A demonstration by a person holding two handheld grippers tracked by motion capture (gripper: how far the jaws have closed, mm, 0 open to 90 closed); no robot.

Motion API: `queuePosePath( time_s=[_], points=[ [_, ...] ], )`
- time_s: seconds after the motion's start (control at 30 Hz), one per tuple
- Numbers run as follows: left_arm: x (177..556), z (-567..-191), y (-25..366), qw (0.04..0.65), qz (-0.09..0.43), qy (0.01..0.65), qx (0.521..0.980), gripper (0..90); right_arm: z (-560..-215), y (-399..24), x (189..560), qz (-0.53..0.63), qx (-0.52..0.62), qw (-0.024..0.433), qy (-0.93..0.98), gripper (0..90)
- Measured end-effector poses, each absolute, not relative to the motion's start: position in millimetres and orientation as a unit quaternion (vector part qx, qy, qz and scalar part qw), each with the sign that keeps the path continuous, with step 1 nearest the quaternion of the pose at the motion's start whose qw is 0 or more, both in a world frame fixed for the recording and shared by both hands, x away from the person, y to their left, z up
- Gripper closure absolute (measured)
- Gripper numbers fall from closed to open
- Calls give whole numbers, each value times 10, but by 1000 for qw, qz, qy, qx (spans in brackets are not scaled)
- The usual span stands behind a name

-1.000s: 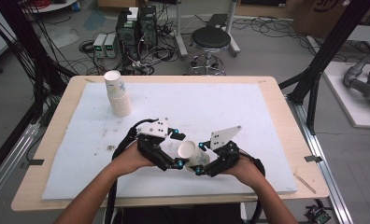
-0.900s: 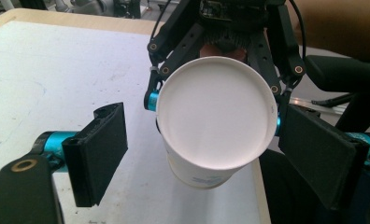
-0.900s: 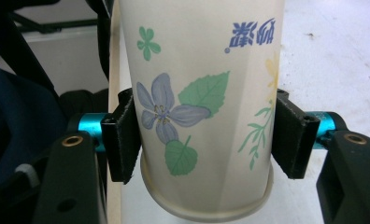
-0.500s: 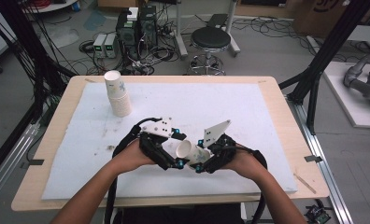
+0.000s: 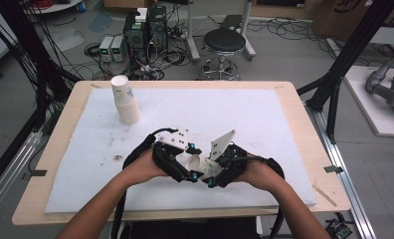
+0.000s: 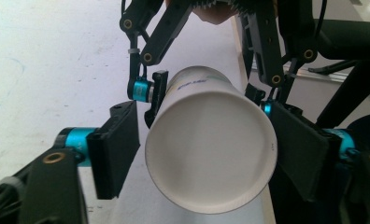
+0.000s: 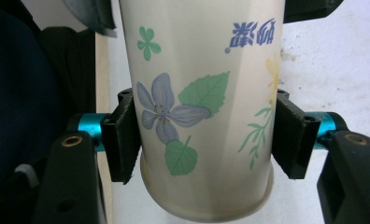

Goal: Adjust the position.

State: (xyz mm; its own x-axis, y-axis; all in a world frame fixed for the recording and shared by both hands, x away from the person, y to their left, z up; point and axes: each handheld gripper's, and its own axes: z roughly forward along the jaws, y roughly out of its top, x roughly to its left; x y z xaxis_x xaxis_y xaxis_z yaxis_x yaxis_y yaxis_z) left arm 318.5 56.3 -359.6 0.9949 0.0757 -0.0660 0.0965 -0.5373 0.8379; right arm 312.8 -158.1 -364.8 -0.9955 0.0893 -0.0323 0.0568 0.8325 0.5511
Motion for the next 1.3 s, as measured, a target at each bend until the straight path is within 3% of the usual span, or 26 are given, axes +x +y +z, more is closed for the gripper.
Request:
queuePosePath(
  time_s=[0.2,0.37,0.5,0.6,0.93,1.3],
  points=[
    [3192,-3619,543,468,-19,33,883,359,-3654,-1571,3138,274,35,21,961,349],
    [3186,-3636,526,464,-20,32,885,370,-3643,-1547,3136,255,29,19,966,350],
    [3181,-3622,547,476,-9,35,879,372,-3630,-1575,3144,266,46,20,963,287],
    [3182,-3663,622,502,-11,49,864,372,-3597,-1695,3129,317,70,20,946,225],
    [3135,-3841,789,563,-10,71,823,372,-3669,-2105,3055,477,116,39,871,205],
    [3121,-3881,908,607,25,79,790,371,-3871,-2307,2947,535,142,60,830,205]
  ],
)
